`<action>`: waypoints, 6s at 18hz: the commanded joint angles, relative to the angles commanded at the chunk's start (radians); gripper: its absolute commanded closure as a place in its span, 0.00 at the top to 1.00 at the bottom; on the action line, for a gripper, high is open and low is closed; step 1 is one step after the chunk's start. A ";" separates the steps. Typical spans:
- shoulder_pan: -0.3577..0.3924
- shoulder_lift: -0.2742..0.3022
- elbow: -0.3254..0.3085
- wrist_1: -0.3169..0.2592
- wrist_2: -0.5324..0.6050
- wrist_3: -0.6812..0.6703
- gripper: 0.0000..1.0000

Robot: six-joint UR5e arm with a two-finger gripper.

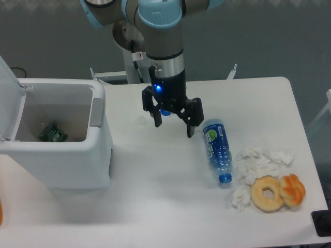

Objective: Close the trash can

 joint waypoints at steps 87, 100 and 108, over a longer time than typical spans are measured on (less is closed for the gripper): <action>-0.457 0.054 0.153 0.029 -0.749 -0.802 1.00; -0.318 0.075 0.107 0.028 -0.648 -0.753 1.00; -0.265 0.060 0.092 0.026 -0.595 -0.700 1.00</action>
